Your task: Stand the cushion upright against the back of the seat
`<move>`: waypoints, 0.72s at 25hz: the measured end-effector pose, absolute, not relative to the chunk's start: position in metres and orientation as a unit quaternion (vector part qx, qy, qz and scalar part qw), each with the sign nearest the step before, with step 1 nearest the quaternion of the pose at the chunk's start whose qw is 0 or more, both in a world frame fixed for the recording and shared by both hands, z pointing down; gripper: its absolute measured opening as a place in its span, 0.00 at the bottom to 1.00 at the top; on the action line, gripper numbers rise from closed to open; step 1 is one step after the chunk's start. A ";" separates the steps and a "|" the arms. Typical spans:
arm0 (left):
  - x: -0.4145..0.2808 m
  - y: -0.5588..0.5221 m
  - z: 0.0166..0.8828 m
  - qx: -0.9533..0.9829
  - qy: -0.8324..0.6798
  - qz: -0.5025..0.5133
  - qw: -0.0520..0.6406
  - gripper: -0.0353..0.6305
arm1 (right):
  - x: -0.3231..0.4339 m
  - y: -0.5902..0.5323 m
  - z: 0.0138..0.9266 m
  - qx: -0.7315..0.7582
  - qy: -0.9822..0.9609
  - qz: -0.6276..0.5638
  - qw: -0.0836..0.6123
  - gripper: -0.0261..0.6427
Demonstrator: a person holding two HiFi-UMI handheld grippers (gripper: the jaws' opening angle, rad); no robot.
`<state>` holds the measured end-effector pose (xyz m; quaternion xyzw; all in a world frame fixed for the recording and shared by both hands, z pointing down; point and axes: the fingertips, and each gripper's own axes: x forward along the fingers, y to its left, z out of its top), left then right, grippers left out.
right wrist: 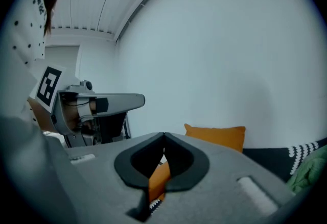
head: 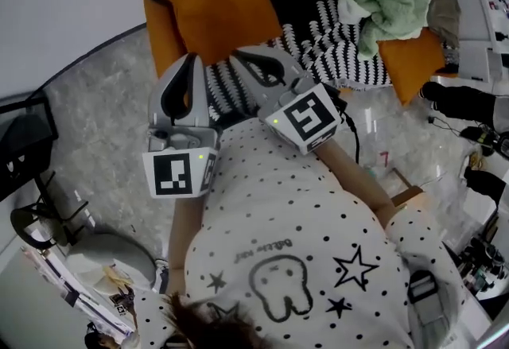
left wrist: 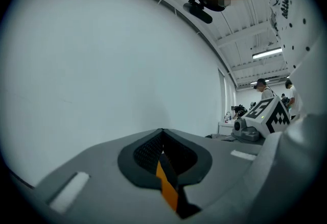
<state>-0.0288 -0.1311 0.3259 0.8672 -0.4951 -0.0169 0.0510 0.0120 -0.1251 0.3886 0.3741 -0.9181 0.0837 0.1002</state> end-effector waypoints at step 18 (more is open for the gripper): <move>-0.029 -0.103 0.335 0.882 -0.465 -0.021 0.067 0.05 | 0.005 -0.088 0.400 0.391 -0.908 0.076 0.126 0.03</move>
